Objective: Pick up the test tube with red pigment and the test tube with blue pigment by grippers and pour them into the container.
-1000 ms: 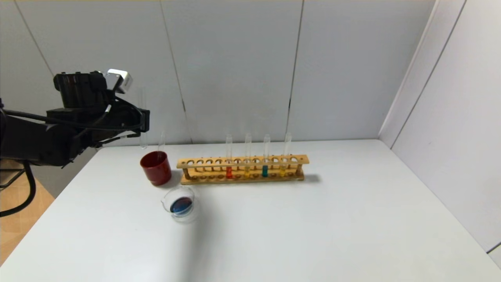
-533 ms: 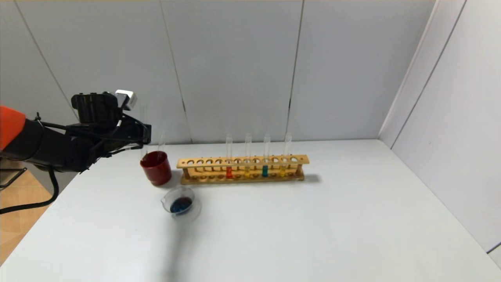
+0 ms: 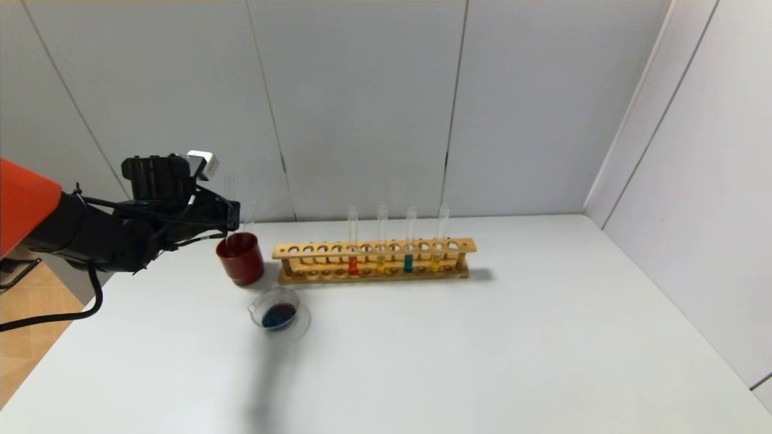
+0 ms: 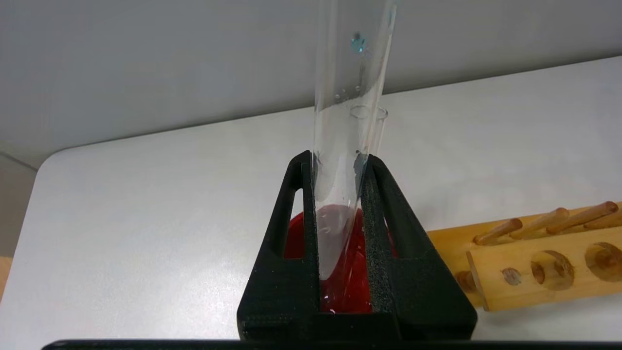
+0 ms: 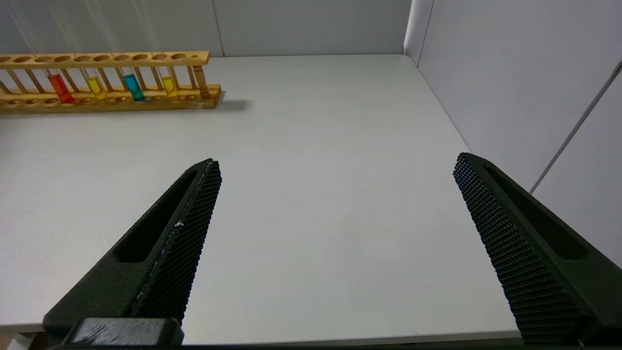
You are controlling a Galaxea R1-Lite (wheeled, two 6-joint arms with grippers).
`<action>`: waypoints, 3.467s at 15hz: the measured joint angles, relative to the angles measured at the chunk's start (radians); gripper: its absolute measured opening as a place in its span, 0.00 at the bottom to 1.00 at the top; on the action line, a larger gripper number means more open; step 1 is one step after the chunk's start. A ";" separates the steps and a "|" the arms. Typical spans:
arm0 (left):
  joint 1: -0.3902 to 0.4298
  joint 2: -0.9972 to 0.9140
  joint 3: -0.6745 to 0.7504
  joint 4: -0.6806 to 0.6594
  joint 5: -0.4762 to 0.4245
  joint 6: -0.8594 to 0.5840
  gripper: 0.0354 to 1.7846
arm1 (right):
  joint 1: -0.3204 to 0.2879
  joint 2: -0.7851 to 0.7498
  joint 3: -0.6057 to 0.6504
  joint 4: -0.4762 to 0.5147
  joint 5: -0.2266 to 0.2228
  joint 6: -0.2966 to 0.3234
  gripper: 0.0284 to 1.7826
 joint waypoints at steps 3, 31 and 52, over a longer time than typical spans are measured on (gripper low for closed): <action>0.001 0.011 0.007 -0.006 -0.020 0.001 0.17 | 0.000 0.000 0.000 0.000 0.000 0.000 0.98; 0.014 -0.911 0.443 0.152 -0.006 -0.043 0.98 | 0.000 0.000 0.000 0.000 0.000 0.000 0.98; 0.001 -2.060 1.124 0.597 -0.001 -0.051 0.98 | 0.000 0.000 0.000 0.000 0.000 0.000 0.98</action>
